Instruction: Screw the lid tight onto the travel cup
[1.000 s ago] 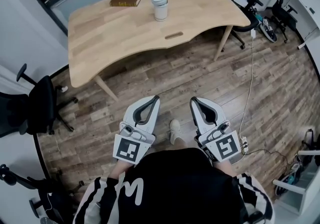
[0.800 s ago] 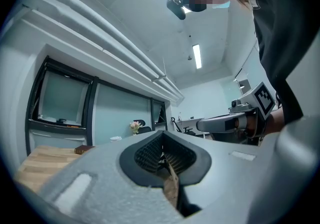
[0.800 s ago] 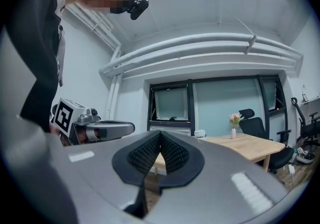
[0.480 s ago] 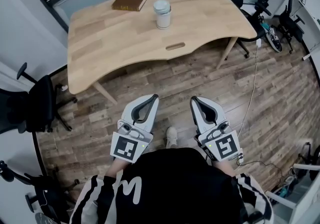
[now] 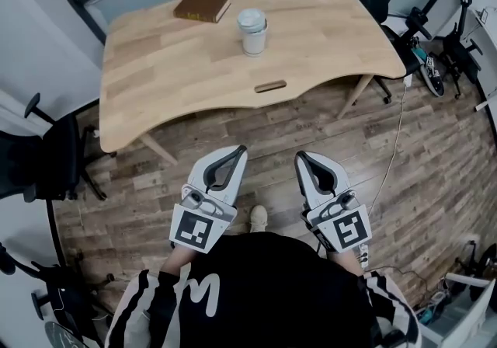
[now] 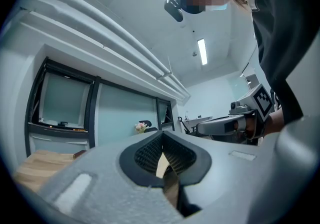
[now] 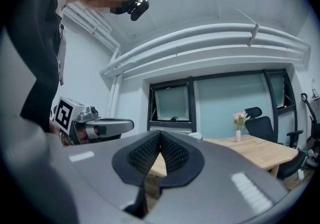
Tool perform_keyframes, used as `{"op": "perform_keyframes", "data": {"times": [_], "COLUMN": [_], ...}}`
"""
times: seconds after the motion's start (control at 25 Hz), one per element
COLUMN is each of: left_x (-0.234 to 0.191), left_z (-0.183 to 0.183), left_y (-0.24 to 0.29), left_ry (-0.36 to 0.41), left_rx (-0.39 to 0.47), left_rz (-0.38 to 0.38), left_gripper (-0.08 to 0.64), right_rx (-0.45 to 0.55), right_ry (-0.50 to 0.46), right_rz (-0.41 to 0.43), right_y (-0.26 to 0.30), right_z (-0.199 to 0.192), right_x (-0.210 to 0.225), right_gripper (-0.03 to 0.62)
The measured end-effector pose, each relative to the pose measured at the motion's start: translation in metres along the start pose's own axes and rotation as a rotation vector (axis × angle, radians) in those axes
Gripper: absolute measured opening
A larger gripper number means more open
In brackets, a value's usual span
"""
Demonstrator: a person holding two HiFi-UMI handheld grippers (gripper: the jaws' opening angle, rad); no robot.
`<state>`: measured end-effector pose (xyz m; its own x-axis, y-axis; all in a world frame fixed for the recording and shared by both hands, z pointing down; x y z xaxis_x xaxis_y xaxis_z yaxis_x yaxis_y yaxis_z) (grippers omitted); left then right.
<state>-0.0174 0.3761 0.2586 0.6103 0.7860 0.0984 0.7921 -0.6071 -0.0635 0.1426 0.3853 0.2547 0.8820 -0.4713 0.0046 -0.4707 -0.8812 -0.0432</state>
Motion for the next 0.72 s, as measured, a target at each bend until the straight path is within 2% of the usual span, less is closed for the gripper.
{"op": "perform_keyframes", "data": {"times": [0.72], "left_x": [-0.025], "left_z": [-0.010], "left_y": [0.012], "left_ry": [-0.017], "left_rx": [-0.018], "left_rz": [0.030], "left_gripper": [0.002], "right_rx": [-0.006], "right_ry": [0.018], "right_rz": [0.037], "right_y": [0.033], "right_z": [-0.008], "right_x": [0.009], "right_gripper": [0.000]}}
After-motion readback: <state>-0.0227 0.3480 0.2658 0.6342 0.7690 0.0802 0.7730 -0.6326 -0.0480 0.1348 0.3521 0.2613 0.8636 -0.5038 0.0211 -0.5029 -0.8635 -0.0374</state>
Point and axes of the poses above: the fingertips, and each gripper's own axes: y forward along the fingers, x to its right, z out of its top, the point moved 5 cm from there along -y, backward along the fingers, and after that the axes turned 14 degrees about -z, right-handed, at the moved point
